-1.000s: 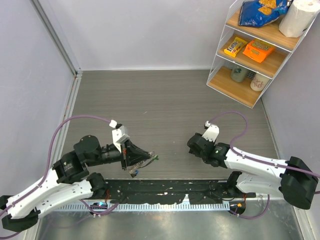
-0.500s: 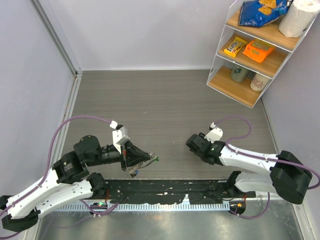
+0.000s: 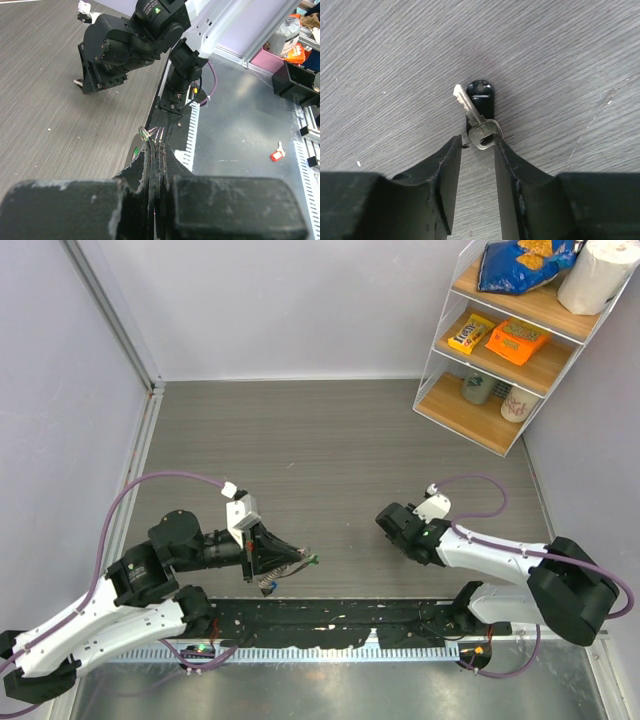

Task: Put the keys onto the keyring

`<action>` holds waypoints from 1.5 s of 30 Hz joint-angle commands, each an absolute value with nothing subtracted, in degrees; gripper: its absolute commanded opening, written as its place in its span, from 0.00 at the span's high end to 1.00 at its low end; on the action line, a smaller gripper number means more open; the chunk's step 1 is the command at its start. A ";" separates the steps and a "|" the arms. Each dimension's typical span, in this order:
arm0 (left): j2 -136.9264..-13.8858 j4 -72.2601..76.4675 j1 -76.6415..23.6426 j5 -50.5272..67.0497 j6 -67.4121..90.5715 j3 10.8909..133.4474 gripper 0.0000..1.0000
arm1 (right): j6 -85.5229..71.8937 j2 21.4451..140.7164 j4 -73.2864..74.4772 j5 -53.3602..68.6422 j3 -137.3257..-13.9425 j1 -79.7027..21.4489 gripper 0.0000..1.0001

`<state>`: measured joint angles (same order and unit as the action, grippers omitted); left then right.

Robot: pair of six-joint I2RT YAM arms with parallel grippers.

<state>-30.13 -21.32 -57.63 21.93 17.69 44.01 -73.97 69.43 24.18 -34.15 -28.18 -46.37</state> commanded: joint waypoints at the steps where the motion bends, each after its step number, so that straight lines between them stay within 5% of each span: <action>1: -30.06 -18.55 -57.57 22.67 17.05 44.82 1.00 | -74.36 70.66 20.92 -34.37 -28.21 -46.06 0.64; 18: -29.88 -18.63 -57.57 22.68 17.05 44.65 1.00 | -73.04 65.57 21.97 -36.56 -26.72 -45.97 0.95; 25: -29.88 -19.16 -57.57 22.68 17.75 45.09 1.00 | -60.86 60.48 18.55 -33.76 -26.72 -46.05 0.95; 45: -33.40 -23.55 -57.48 14.95 17.32 49.30 1.00 | -9.77 41.75 22.50 11.31 -43.14 -46.05 0.95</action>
